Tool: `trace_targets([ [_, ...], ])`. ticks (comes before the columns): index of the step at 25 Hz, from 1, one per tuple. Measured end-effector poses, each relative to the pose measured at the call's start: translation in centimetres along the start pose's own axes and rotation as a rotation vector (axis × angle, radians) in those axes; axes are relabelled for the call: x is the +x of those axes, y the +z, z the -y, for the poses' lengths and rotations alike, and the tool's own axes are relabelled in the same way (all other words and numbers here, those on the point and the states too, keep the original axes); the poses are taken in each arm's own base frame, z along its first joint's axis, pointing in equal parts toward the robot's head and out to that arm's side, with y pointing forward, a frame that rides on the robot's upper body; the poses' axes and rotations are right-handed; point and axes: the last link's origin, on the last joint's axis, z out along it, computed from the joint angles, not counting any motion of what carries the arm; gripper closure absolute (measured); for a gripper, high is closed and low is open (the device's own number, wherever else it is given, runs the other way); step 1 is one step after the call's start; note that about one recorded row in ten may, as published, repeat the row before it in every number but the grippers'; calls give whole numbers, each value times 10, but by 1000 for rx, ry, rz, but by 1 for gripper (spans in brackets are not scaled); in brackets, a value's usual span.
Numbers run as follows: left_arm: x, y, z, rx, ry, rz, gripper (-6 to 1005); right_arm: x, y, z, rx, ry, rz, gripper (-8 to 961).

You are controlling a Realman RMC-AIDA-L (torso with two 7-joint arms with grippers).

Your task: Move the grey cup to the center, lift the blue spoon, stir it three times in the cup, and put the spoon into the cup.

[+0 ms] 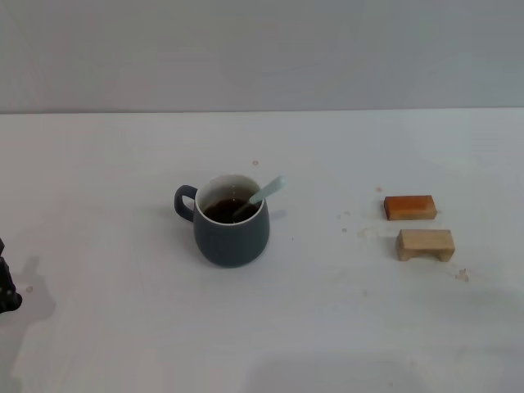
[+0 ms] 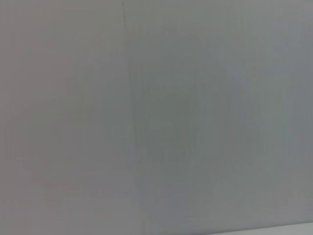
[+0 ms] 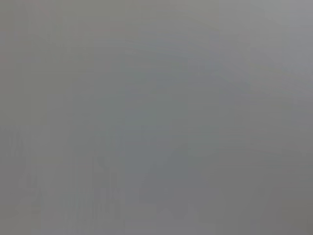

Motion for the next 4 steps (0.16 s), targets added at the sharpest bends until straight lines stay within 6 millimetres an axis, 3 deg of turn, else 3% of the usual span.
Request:
trace_targets([
  [4,0,0,0,0,2,-1,1001,0,-1,-1,10,8,14,203],
])
